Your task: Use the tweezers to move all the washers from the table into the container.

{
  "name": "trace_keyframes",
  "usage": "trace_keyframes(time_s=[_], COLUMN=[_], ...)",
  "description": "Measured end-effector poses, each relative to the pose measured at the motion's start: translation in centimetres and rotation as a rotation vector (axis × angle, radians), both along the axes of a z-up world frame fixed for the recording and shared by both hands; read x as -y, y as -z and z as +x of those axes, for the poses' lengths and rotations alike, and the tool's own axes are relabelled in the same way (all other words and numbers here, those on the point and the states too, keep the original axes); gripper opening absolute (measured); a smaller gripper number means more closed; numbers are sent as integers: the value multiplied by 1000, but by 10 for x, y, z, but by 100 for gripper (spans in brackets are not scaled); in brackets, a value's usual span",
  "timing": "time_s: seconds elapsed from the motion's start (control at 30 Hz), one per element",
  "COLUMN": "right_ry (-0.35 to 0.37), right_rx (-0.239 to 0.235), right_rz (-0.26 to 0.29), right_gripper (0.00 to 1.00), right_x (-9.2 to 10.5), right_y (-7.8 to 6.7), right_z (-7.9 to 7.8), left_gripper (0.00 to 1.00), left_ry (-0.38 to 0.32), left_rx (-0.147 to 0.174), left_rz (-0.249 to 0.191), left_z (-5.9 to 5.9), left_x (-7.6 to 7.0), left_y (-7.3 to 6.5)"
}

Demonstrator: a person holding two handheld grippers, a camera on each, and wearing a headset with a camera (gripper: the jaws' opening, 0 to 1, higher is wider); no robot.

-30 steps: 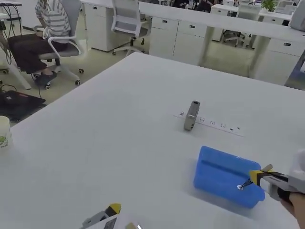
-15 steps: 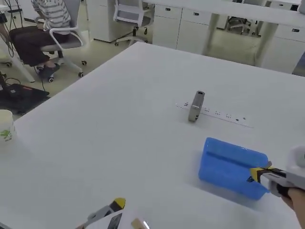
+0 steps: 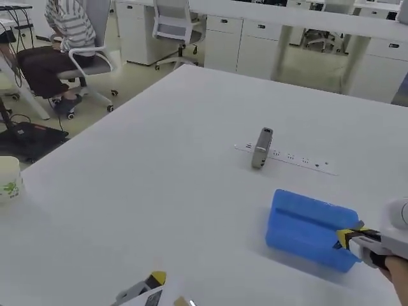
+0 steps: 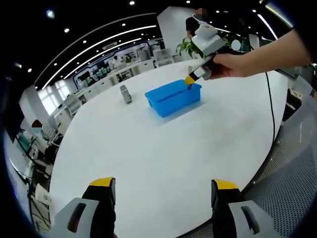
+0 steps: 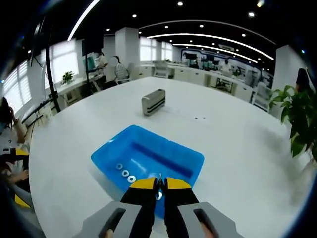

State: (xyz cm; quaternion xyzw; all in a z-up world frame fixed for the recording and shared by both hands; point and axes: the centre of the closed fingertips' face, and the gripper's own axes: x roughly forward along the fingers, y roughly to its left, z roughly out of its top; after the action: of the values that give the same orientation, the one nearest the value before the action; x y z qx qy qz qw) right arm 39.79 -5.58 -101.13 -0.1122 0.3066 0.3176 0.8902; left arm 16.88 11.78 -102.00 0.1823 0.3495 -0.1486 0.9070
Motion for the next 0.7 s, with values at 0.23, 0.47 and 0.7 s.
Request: trace_keyframes(time_s=[0.23, 0.47, 0.7], right_ry=[34, -20, -108], right_rx=[-20, 14, 75], right_rz=[53, 95, 85], right_gripper=[2, 1, 1], right_x=[2, -2, -11], right_y=[-6, -28, -54], right_z=[-1, -23, -55], left_gripper=[77, 64, 52], left_ry=[12, 23, 74], left_rx=[-8, 6, 5], left_rz=[10, -52, -114], left_z=[-1, 1, -1], left_x=[2, 11, 24], left_y=[1, -8, -16])
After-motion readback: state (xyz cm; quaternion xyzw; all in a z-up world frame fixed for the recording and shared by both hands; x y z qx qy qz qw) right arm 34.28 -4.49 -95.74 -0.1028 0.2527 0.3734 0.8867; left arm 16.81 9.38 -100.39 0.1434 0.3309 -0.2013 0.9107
